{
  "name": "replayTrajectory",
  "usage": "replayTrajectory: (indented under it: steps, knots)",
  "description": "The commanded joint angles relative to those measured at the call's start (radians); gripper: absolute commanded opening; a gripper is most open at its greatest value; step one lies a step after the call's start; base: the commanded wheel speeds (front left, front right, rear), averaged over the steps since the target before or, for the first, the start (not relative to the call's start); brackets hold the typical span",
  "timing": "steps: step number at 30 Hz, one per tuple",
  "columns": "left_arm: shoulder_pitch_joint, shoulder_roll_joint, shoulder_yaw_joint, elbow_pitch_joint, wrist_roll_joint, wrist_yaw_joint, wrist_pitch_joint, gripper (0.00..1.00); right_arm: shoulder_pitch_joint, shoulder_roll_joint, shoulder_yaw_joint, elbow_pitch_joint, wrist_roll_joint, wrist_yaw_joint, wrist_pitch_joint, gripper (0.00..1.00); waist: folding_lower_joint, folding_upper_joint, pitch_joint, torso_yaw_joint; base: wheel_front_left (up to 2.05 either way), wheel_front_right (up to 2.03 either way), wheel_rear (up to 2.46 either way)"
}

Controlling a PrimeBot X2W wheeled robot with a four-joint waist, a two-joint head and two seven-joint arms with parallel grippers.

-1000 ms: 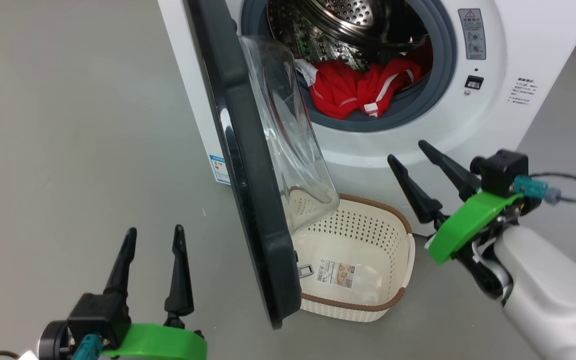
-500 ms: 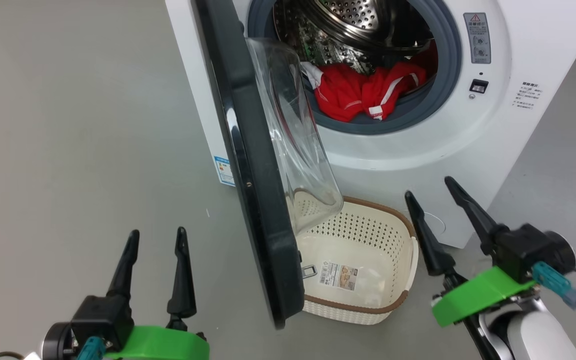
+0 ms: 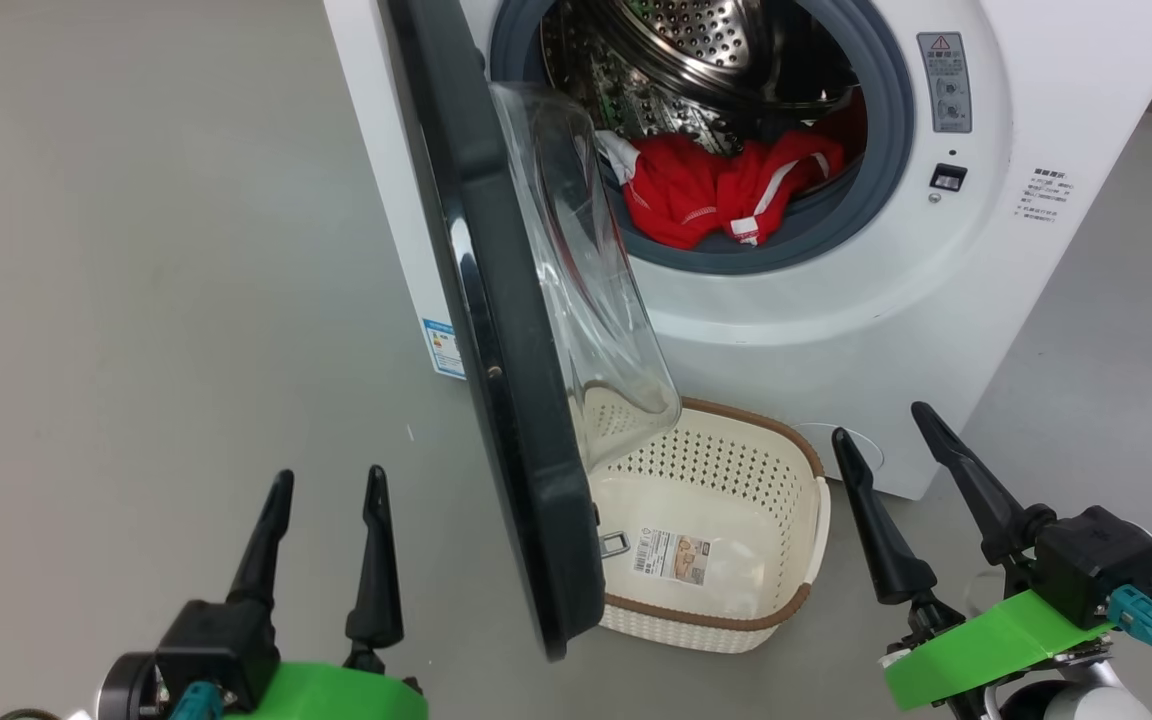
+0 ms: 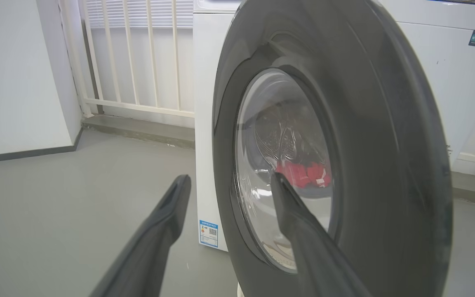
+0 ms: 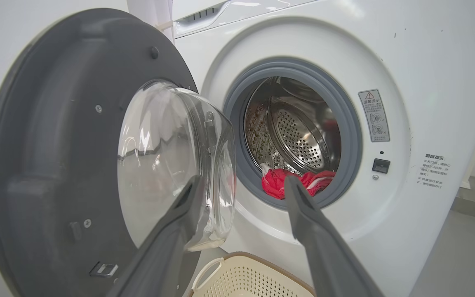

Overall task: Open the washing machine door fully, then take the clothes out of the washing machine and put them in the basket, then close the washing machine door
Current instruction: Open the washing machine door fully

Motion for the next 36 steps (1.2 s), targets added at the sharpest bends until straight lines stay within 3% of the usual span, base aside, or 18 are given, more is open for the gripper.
replayTrajectory:
  steps: [1,12,14,15,31,36]
  knots:
    - [-0.008,0.012,0.034,-0.020,0.000,0.004,-0.008,1.00,-0.009,0.002,0.018,-0.034,0.001,0.006,-0.002,1.00,0.0000,-0.0001,0.002,-0.001,0.00,0.00,0.00]
    - [-0.007,0.010,0.033,-0.013,-0.007,0.005,-0.012,1.00,-0.008,0.002,0.012,-0.037,0.006,0.006,0.004,1.00,0.0000,-0.0001,0.002,-0.002,0.00,0.00,0.00]
    - [-0.009,0.012,0.029,-0.018,-0.006,0.002,-0.010,0.04,-0.007,0.002,0.012,-0.037,0.009,0.006,0.004,1.00,0.0000,-0.0001,0.003,-0.003,0.00,0.00,0.00]
    - [-0.012,0.013,0.027,-0.021,-0.006,0.000,-0.010,0.00,-0.007,0.002,0.012,-0.036,0.011,0.006,0.004,1.00,0.0000,-0.0001,0.004,-0.003,0.00,0.00,0.00]
    - [-0.130,0.034,0.018,-0.191,0.065,0.014,-0.002,0.00,-0.012,0.002,0.005,-0.019,0.029,0.006,0.001,1.00,0.0000,-0.0001,0.002,-0.027,0.00,0.00,0.00]
    - [-0.174,0.028,-0.030,-0.249,0.091,-0.005,0.023,0.00,-0.015,0.002,0.006,-0.017,0.031,0.006,0.000,1.00,0.0000,-0.0001,0.009,-0.040,0.00,0.00,0.00]
